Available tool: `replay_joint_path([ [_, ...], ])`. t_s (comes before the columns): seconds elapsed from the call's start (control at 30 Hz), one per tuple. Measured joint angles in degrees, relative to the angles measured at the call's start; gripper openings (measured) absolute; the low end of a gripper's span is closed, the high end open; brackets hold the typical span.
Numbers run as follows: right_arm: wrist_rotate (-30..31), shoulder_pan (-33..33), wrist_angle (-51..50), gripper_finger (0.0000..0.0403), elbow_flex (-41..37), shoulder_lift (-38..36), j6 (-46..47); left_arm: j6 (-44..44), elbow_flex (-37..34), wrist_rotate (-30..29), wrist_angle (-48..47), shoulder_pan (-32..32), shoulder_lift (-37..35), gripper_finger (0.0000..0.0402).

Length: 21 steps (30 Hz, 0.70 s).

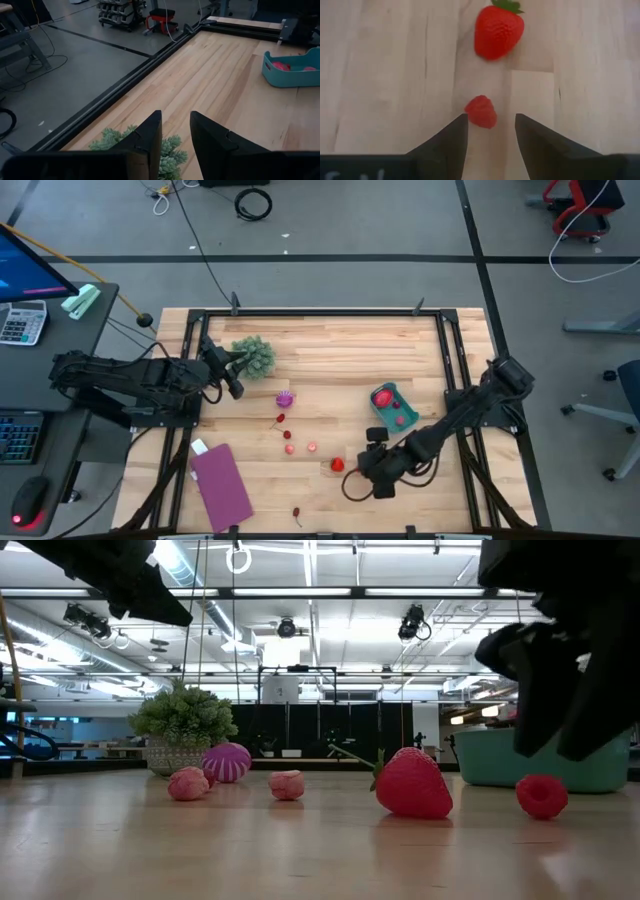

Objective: Pick and placing Produce into tupperware
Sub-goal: Put the raspberry in the basket

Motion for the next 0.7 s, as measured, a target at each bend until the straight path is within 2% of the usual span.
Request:
replay_joint_path([
  [0.47,-2.20,-0.96,0.84,0.0178,0.00,0.41,3.52,-0.02,0.00,0.00,0.02,0.00,0.01,0.0107],
  [0.7,-2.26,-0.96,7.37,0.0178,0.02,4.65,0.78,-0.02,0.00,0.00,0.02,0.00,0.02,0.0107],
])
